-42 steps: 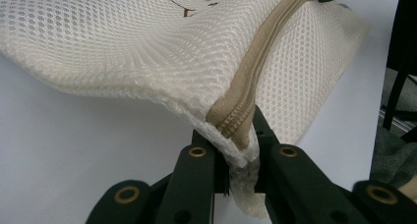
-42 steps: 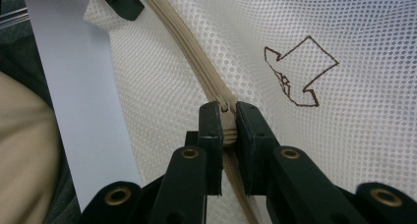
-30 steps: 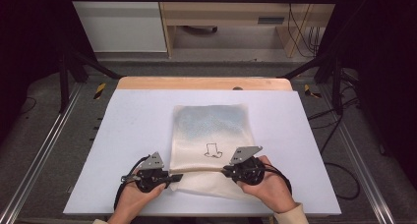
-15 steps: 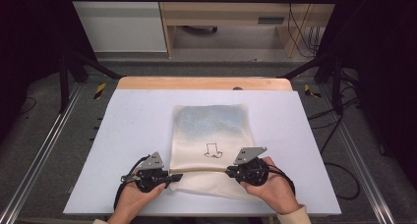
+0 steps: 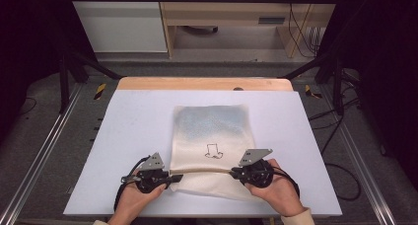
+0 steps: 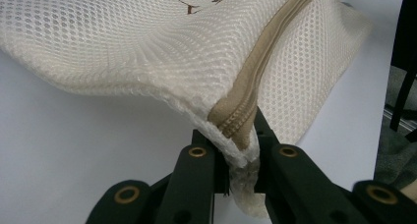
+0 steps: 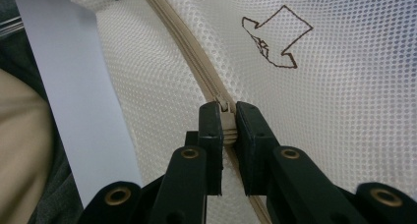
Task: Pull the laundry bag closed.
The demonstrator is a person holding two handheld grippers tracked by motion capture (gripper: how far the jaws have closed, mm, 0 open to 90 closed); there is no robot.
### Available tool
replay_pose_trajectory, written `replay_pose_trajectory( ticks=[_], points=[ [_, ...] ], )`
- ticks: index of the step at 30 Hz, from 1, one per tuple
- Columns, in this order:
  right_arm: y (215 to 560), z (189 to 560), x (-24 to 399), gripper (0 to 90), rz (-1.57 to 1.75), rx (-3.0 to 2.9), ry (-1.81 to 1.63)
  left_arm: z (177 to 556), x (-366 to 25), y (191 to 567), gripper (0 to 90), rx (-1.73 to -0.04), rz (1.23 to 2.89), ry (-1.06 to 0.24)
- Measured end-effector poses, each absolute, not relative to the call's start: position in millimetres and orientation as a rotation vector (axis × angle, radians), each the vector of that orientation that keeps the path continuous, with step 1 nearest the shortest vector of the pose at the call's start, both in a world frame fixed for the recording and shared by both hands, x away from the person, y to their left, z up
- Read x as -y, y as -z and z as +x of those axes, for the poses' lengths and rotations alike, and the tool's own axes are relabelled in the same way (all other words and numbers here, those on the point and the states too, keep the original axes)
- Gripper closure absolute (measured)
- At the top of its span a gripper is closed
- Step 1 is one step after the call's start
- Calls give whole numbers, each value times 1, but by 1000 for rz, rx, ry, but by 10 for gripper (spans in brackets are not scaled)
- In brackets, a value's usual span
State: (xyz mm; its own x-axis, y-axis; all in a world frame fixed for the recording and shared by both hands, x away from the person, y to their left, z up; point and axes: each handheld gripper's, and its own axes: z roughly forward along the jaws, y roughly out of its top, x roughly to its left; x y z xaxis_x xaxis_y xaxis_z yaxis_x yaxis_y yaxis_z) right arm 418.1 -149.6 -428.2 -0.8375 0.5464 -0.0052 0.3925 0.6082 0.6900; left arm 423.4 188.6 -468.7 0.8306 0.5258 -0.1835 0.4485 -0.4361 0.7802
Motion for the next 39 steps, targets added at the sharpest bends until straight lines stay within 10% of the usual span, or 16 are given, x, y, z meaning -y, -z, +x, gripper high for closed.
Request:
replay_pose_trajectory(
  ticks=[39],
  points=[
    [436, 410, 184, 820, 868, -2584, -1031, 424, -189, 467, 839, -707, 2102, -133]
  ],
)
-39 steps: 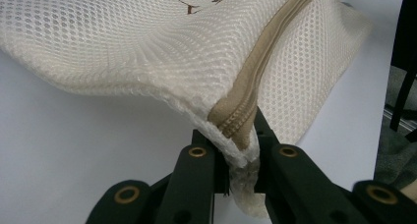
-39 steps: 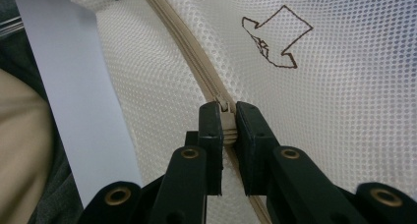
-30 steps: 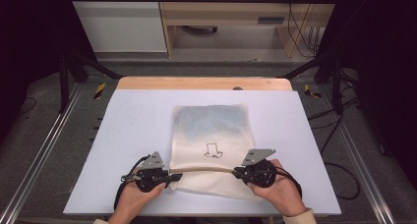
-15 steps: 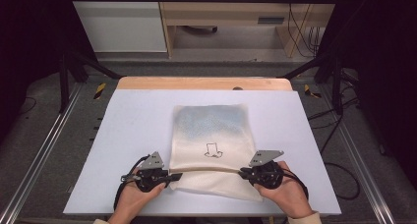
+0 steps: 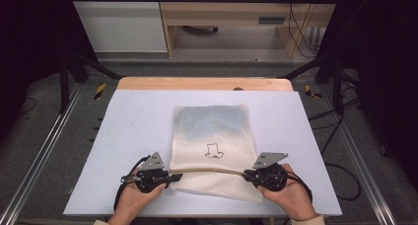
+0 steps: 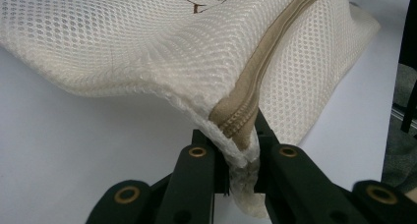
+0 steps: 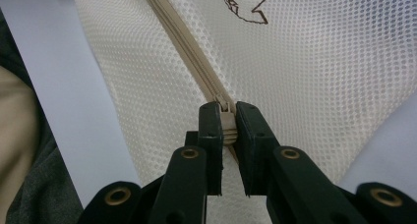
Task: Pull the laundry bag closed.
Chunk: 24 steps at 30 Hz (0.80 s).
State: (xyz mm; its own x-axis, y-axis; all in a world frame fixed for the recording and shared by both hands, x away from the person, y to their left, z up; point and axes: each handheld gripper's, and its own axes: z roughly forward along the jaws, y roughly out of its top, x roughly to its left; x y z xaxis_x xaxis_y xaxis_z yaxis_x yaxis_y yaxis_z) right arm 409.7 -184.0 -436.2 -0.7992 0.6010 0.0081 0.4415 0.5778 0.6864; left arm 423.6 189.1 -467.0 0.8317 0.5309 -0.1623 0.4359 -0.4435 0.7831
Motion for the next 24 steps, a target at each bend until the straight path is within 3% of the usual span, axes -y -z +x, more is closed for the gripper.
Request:
replay_pose_trajectory(
  ticks=[24],
  points=[
    [442, 406, 197, 820, 909, -2573, -1013, 424, -191, 466, 839, -718, 2105, -155]
  ],
)
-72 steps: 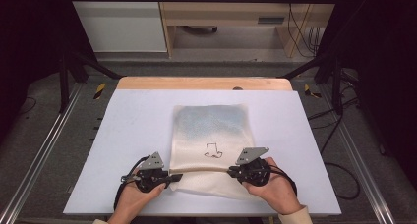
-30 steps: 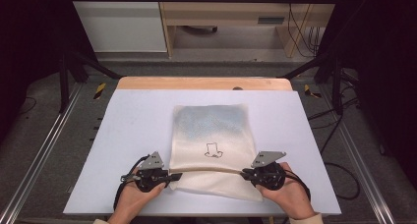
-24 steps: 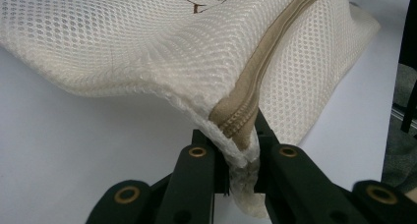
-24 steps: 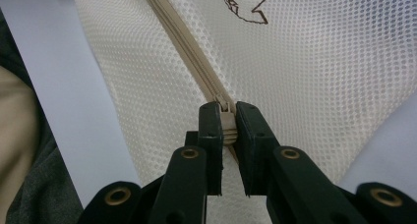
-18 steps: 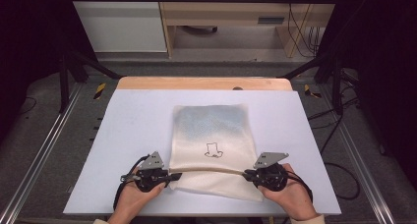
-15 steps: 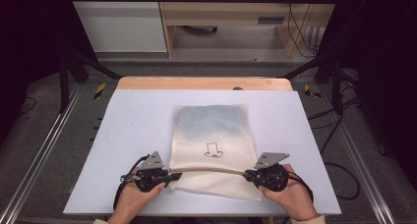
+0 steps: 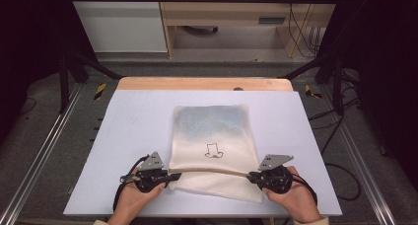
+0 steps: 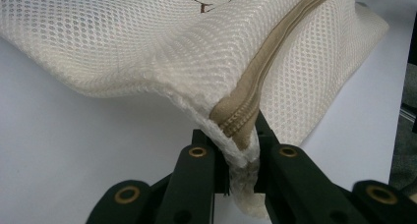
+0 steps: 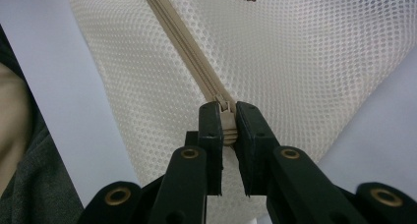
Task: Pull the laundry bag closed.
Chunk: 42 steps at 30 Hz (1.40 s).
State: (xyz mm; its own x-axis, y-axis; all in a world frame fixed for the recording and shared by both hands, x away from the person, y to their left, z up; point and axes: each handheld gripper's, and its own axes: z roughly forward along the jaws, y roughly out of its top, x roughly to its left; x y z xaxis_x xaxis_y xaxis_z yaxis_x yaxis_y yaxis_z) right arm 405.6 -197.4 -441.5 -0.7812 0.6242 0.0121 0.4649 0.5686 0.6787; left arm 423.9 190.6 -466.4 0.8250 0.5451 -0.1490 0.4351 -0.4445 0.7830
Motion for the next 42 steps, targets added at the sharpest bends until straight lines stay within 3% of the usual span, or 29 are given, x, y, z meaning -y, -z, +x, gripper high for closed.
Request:
replay_pose_trajectory(
  ticks=[42],
  points=[
    [449, 401, 215, 820, 966, -2567, -992, 423, -194, 463, 840, -722, 2099, -189]
  ],
)
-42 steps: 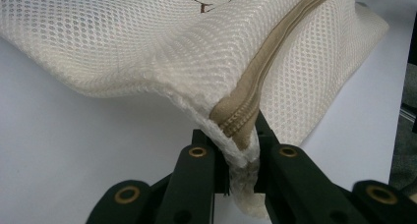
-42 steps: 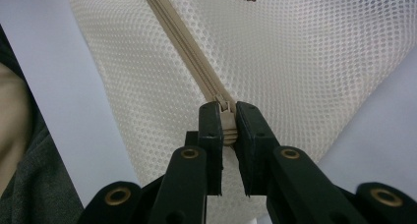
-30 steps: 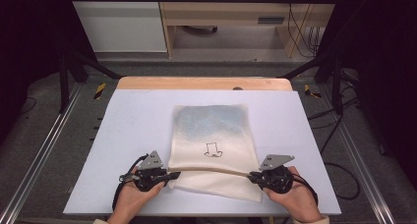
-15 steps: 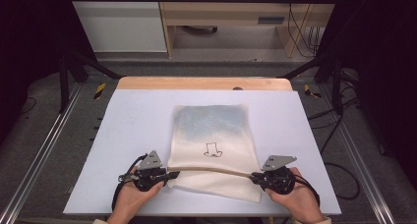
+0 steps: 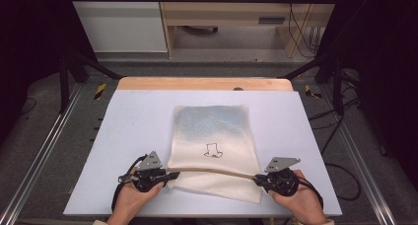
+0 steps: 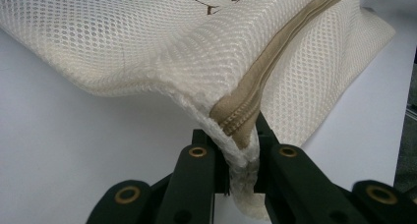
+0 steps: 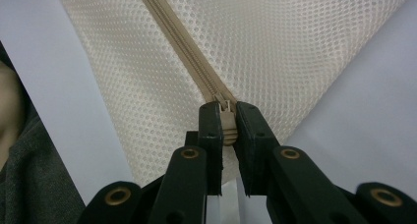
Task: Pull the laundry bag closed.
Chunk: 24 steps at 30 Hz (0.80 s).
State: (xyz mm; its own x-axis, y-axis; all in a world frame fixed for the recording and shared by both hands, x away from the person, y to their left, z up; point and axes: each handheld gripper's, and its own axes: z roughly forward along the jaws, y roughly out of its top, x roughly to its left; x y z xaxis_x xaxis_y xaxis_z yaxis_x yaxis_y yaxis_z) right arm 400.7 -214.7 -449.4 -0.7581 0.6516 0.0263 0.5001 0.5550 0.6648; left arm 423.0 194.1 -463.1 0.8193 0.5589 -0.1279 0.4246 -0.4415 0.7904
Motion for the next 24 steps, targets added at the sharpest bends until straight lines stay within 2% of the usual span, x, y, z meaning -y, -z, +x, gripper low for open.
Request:
replay_pose_trajectory(
  ticks=[24],
  points=[
    [453, 398, 222, 820, 986, -2552, -1007, 423, -195, 464, 839, -724, 2095, -174]
  ],
)
